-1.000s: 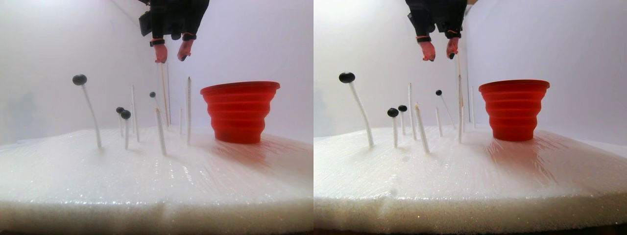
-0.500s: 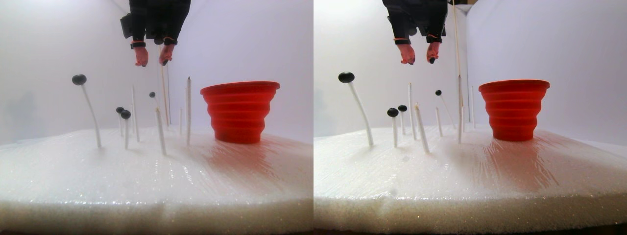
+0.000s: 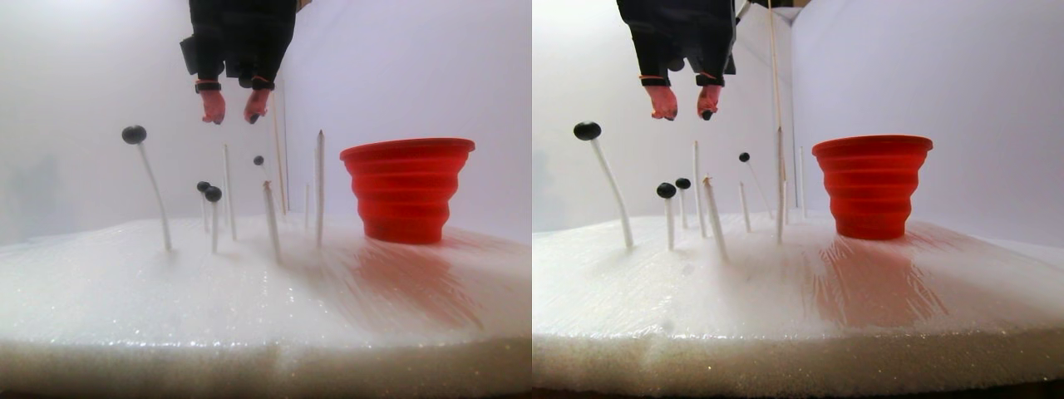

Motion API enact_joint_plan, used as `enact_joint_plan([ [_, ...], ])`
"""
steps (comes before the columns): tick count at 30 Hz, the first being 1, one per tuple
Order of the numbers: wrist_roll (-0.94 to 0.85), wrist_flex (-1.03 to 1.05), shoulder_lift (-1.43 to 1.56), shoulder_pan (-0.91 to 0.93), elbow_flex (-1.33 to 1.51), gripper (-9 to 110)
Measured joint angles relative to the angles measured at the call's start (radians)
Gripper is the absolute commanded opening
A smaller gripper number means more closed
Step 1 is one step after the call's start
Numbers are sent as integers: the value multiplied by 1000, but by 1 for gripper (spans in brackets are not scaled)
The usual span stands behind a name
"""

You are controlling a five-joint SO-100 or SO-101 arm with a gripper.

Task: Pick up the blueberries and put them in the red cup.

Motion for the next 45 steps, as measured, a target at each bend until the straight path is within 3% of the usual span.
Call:
enact_joint_plan([
  [45,40,-264,-261,-75,58,19],
])
